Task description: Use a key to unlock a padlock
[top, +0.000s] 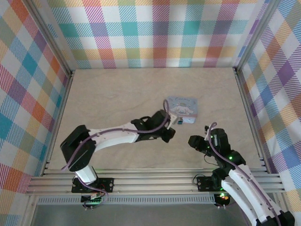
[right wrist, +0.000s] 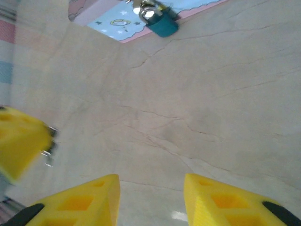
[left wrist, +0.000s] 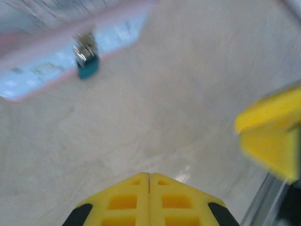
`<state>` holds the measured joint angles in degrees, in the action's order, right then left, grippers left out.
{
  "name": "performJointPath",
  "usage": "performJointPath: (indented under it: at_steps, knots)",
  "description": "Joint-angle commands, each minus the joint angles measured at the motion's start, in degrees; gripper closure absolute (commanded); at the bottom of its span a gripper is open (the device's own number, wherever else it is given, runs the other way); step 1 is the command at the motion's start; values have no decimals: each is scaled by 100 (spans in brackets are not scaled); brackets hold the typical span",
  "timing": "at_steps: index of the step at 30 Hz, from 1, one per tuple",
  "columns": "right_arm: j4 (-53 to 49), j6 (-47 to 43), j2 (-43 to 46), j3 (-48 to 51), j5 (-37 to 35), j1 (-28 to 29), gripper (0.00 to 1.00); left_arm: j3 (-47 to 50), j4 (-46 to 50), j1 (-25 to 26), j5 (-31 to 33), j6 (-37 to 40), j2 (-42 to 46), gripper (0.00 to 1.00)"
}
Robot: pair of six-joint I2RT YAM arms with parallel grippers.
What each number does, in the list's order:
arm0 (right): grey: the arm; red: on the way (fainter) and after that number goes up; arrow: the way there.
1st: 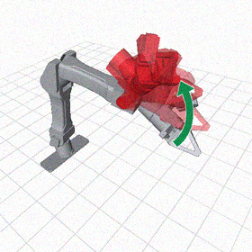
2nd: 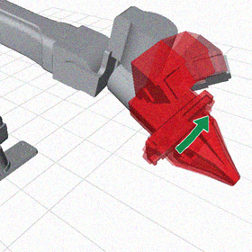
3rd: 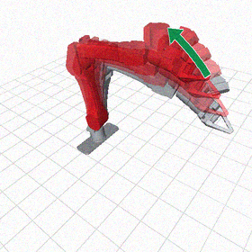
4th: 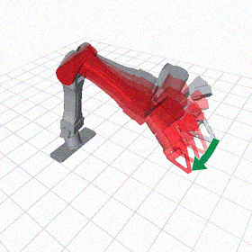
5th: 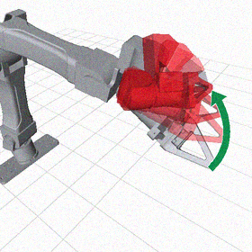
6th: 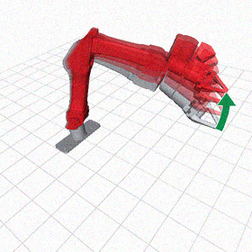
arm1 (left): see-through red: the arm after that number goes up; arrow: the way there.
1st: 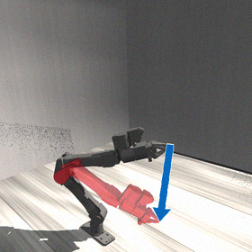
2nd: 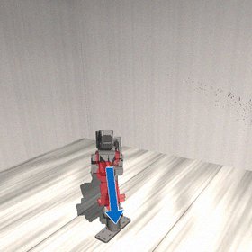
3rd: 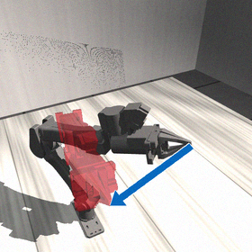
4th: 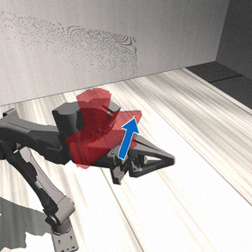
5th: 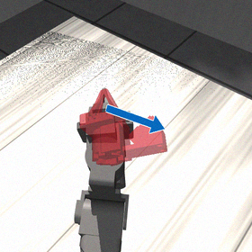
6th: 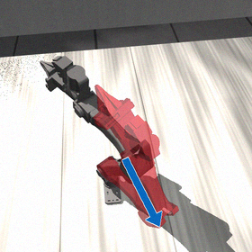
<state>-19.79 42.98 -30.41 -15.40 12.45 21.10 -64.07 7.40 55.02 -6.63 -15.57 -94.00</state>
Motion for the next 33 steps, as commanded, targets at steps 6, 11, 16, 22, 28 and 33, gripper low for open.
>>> performJointPath:
  at_steps: [6, 11, 16, 22, 28, 33]
  knots:
    - [1967, 152, -606, -161, 225, 639, 59, 586, -1197, -439, -638, -1649, 608, 100]
    - [2014, -122, -1207, -519, -31, 979, 51, 477, -970, -506, -548, -2039, 645, 100]
    - [2544, -199, -2034, -753, 150, 1220, 51, 478, -980, -528, -477, -2444, 611, 100]
    - [2592, -581, -2558, -1198, 116, 1517, 52, 558, -1099, -536, -470, -2717, 598, 100]
    - [2518, -849, -2778, -1425, -14, 1524, 58, 596, -1020, -532, -501, -2896, 686, 100]
    - [2448, -1031, -3085, -1662, 65, 1528, 72, 585, -1004, -537, -593, -2951, 733, 100]
